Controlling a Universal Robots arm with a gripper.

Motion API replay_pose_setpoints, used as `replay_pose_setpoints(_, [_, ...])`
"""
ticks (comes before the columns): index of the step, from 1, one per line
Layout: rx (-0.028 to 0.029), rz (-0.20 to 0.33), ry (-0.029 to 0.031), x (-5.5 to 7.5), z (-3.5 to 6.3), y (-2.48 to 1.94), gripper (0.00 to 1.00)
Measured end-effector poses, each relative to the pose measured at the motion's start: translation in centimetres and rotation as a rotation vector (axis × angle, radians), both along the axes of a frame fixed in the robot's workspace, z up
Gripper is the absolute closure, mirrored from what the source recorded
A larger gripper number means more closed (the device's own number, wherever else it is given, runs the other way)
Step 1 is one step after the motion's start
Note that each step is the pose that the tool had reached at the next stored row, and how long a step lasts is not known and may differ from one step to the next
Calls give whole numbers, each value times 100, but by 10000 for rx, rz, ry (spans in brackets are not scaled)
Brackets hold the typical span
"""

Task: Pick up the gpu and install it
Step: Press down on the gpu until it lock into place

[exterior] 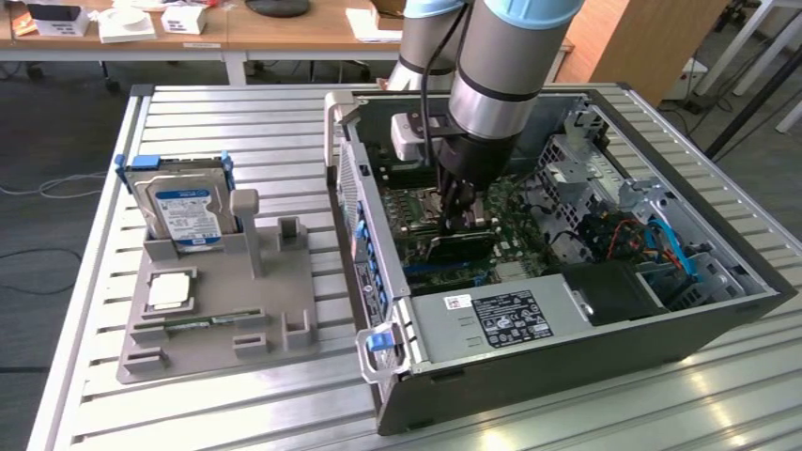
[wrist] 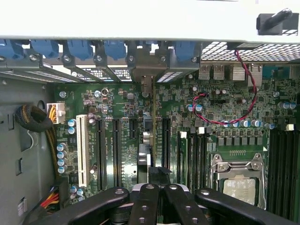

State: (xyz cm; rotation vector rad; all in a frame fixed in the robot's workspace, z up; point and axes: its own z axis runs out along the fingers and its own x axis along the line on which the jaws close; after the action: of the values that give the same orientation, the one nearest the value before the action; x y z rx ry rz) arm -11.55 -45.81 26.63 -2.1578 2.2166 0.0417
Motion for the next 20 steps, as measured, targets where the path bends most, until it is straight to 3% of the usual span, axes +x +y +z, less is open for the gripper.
replay_pose_setpoints(20, [1,0,-1,-4,-9,0,89])
